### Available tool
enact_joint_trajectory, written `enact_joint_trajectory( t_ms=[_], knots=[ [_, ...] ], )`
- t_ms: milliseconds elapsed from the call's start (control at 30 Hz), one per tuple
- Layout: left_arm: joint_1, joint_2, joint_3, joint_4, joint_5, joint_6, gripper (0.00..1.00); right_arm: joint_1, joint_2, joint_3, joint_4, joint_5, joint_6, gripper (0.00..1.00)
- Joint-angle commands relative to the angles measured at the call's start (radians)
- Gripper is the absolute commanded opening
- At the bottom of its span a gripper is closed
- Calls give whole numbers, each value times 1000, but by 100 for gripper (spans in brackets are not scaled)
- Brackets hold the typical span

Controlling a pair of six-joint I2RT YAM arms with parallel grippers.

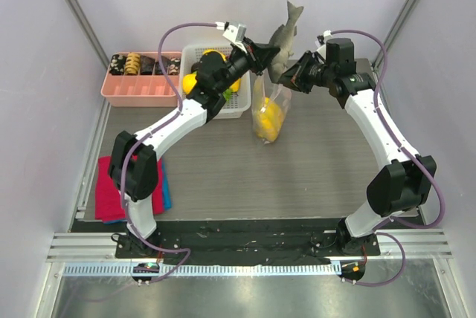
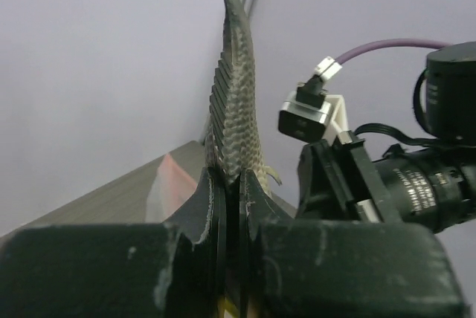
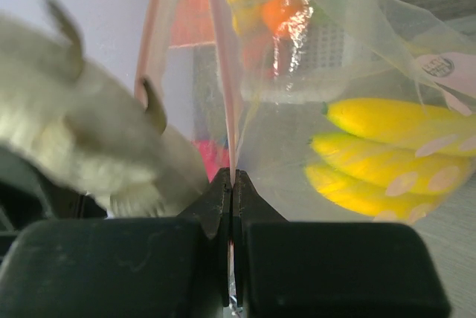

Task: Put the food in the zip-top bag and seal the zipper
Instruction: Place the fake fish in the zipper food storage bag.

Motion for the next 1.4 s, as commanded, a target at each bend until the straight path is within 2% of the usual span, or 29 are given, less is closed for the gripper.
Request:
enact_joint_trajectory(
  t_ms=[0, 200, 300, 367, 533, 567, 600, 667, 767, 867, 1100, 1200, 1267, 1367],
  knots=[
    [0, 15, -9, 87, -103, 151, 0, -9, -43, 6, 35, -41, 25, 1],
    [-23, 45, -4, 97, -231, 352, 0, -30, -34, -2, 40, -93, 59, 1],
    [-25, 53, -12, 129, -219, 370, 2, -44, -23, 7, 47, -99, 82, 1],
    [-25, 42, -39, 174, -162, 357, 4, -58, -12, 10, 58, -102, 96, 1],
    [-48, 48, -53, 191, -125, 359, 15, -86, 8, 24, 93, -130, 145, 1],
    [-49, 51, -53, 191, -122, 356, 18, -95, 11, 26, 99, -138, 151, 1],
    [-51, 54, -60, 197, -122, 348, 26, -96, 11, 26, 107, -151, 160, 1],
    [-51, 53, -70, 203, -122, 337, 28, -99, 12, 23, 119, -158, 163, 1],
    [-51, 19, -125, 237, -108, 343, 42, -109, 3, 7, 132, -167, 168, 1],
    [-45, -10, -162, 235, -87, 343, 51, -115, -3, -13, 147, -177, 176, 1],
    [-8, -65, -169, 174, -74, 259, 56, -116, -1, -26, 173, -197, 176, 1],
    [6, -100, -162, 107, -70, 267, 59, -119, -6, -36, 176, -199, 176, 1],
    [23, -122, -167, 53, -45, 264, 64, -124, -6, -42, 182, -200, 177, 1],
    [50, -163, -170, -33, -33, 250, 66, -129, -8, -45, 190, -207, 171, 1]
  ],
)
